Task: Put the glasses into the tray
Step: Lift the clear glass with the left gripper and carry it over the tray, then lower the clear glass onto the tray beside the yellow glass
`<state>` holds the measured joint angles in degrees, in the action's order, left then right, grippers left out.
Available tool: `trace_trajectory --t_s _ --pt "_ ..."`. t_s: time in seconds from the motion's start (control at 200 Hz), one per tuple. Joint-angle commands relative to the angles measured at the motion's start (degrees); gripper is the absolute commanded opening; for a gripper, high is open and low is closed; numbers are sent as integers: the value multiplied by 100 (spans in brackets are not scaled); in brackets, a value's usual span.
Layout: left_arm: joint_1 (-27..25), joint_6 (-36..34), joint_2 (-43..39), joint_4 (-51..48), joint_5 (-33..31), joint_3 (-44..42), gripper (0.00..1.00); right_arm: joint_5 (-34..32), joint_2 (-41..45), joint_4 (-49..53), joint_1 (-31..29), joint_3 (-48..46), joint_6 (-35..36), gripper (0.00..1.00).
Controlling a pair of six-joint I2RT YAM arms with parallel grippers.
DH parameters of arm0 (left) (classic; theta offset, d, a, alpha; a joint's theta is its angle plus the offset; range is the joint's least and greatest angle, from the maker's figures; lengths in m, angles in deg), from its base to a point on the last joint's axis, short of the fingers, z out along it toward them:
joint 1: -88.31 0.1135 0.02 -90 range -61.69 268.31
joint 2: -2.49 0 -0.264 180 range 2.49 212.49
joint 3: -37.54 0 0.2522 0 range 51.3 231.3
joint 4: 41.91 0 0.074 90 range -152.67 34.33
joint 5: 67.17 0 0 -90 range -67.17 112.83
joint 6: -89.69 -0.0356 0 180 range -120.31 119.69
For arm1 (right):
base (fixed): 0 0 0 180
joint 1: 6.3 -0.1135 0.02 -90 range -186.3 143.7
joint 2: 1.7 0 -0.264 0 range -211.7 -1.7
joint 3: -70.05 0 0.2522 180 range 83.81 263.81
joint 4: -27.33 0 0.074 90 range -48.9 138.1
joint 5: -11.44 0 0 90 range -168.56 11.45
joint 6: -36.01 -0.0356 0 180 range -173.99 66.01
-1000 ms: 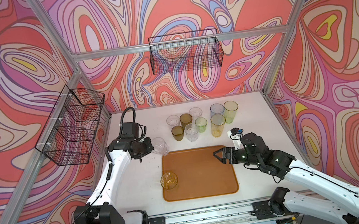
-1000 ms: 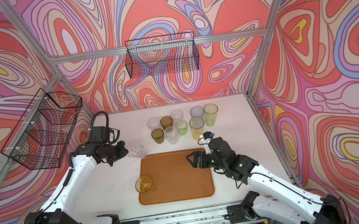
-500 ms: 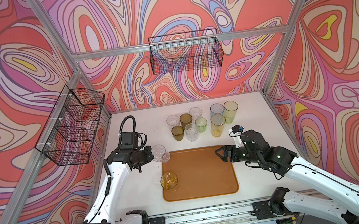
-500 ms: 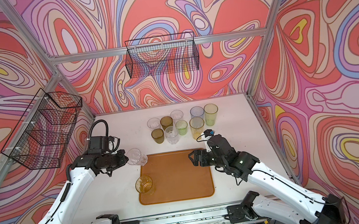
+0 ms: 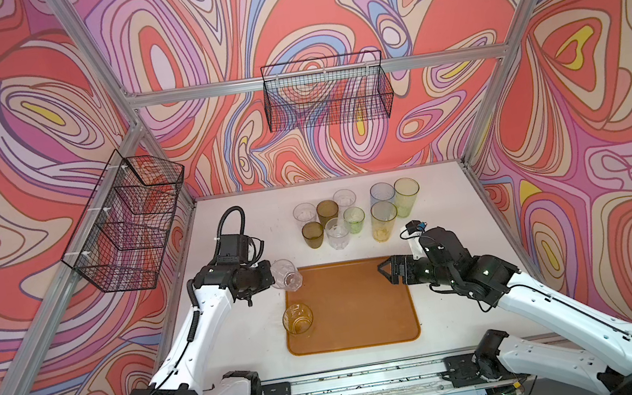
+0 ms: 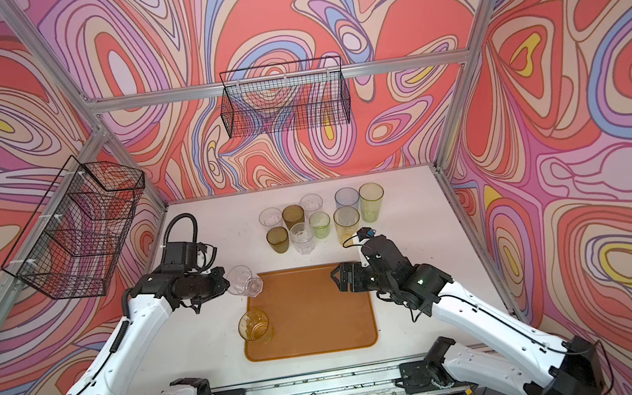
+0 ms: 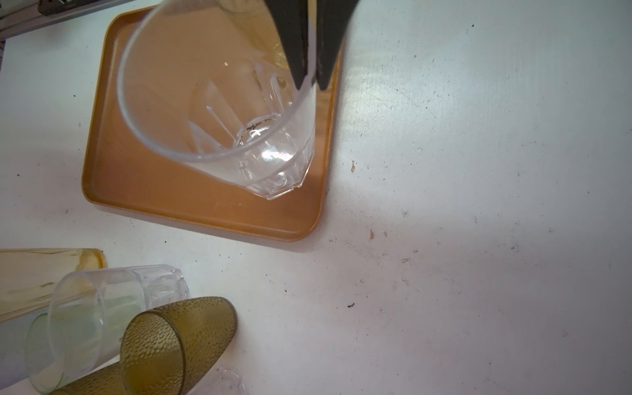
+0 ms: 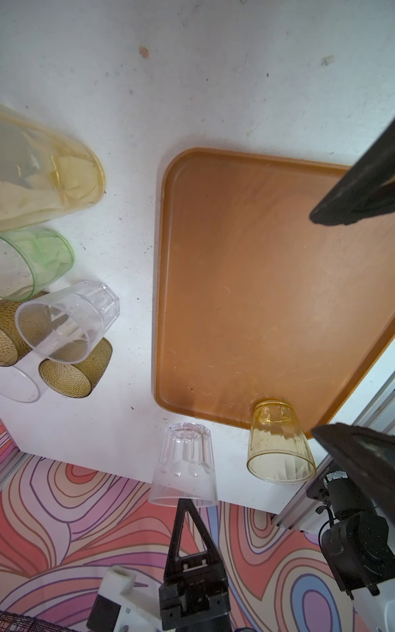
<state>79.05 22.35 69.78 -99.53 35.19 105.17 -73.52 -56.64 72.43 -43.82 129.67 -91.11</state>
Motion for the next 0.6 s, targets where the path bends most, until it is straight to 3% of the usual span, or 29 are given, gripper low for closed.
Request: trace_trajectory --t_s 0.0,0.596 --pt "-271 -53 60 -126 -294 20 0 -115 -35 -29 16 72 -22 93" --pt "-783 -51 548 -307 -568 54 0 -55 -142 -183 20 -76 -93 92"
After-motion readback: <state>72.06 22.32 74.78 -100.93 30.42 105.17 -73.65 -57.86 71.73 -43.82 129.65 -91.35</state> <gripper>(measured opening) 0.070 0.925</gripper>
